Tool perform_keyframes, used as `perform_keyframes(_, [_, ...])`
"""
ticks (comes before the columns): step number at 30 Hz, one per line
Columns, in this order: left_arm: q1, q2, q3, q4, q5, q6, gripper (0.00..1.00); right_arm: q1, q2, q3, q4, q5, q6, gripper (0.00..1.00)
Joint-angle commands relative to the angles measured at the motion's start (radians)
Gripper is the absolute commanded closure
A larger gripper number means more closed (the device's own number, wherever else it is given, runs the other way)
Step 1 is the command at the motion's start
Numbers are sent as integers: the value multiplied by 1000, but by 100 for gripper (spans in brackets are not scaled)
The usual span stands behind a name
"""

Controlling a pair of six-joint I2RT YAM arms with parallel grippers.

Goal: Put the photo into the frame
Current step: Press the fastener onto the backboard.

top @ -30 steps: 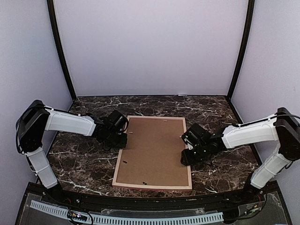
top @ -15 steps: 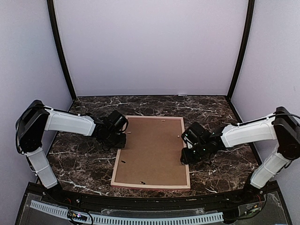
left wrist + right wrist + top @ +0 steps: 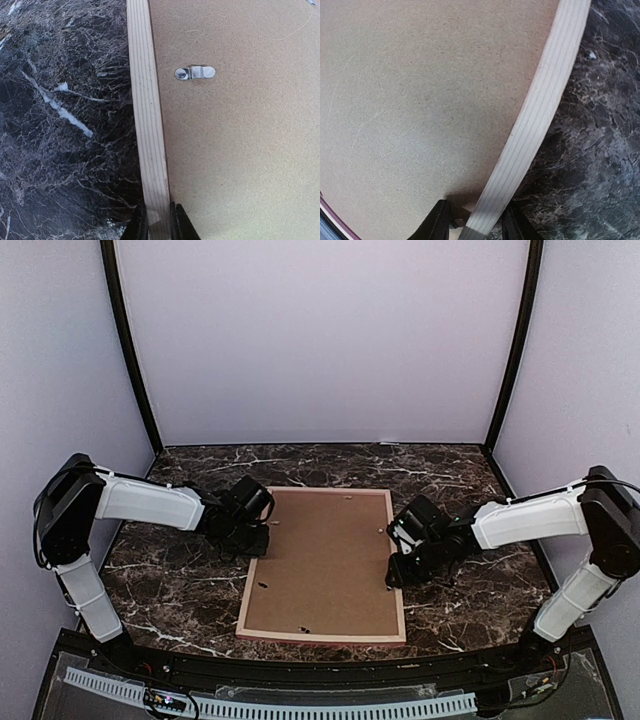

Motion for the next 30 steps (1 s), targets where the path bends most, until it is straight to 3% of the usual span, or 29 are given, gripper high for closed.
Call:
perform_keyframes(1, [-32,-33,-5,-42,33,14,94,0,80,-17,-88,-13,-105,61])
perform_keyframes(14, [-38,-31,6,-58,29,11,94,-15,141,7,-145,11,-195,65])
perform_keyframes(30, [-44,-42,-6,-55,18,-13,94,-27,147,8,-130,-132,-245,71])
